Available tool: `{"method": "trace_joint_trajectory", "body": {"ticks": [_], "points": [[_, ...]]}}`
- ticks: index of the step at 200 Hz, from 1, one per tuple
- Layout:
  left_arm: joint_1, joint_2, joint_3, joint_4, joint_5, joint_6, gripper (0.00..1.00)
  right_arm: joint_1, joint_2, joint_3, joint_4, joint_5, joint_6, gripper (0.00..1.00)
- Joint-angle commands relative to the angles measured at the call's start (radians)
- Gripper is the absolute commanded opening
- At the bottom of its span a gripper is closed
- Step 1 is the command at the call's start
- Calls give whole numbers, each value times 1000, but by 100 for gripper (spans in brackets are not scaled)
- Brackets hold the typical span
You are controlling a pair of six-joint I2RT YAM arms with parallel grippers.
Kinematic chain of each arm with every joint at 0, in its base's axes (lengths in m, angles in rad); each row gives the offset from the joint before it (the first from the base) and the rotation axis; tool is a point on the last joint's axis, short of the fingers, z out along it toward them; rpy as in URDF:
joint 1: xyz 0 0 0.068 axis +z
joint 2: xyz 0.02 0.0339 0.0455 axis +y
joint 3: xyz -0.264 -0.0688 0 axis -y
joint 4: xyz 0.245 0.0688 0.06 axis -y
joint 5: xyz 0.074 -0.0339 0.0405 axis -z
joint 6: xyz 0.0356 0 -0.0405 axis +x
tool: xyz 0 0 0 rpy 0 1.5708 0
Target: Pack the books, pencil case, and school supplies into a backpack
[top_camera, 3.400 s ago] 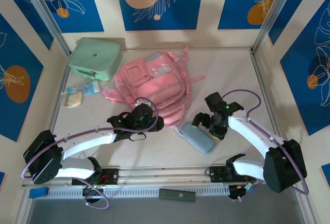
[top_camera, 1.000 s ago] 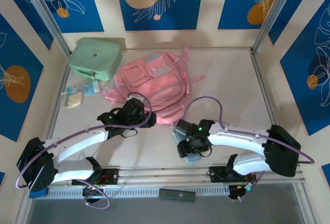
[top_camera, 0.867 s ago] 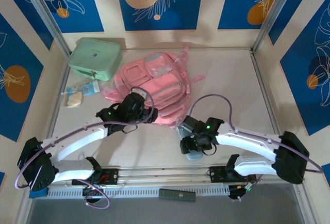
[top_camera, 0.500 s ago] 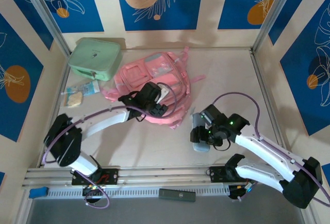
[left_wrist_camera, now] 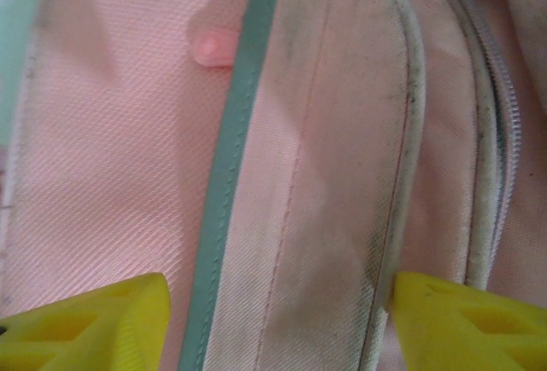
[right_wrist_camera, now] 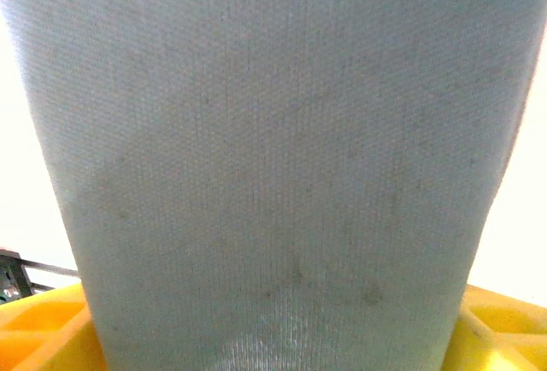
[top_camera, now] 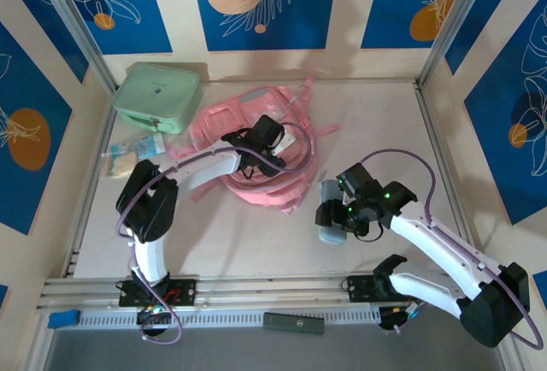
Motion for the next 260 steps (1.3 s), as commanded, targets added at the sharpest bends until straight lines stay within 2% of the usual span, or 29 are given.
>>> {"method": "trace_joint_trajectory", "body": {"ticks": [1,34,61,79,109,131,157,193,213,240,260], "points": [[12,27,39,-47,51,49,68,-16,6,34,10,-39,-31,74],[11,40,53,-60,65,58,74,-28,13,24,33,-61,-34,75],[24,58,53,-18,-52,58,66,-36,18,17,44,-68,-37,74],[46,69,72,-22,-43,44,48,-41,22,19,40,-69,-39,74],[59,55,87,-28,-7,43,24,-53,20,31,29,-69,-47,75],[59,32,119,-66,17,24,0,-62,24,46,23,-69,-57,76],[57,-17,184,-136,57,-49,0,-86,49,88,7,-68,-68,78],[46,-95,283,-224,54,-231,0,-106,109,180,18,-69,-104,79],[45,-127,334,-263,57,-372,0,-115,182,231,70,-99,-114,79],[44,-173,328,-201,173,-545,0,-122,316,304,152,-123,-120,79],[41,-188,334,-205,155,-667,0,-125,424,360,220,-136,-120,78]]}}
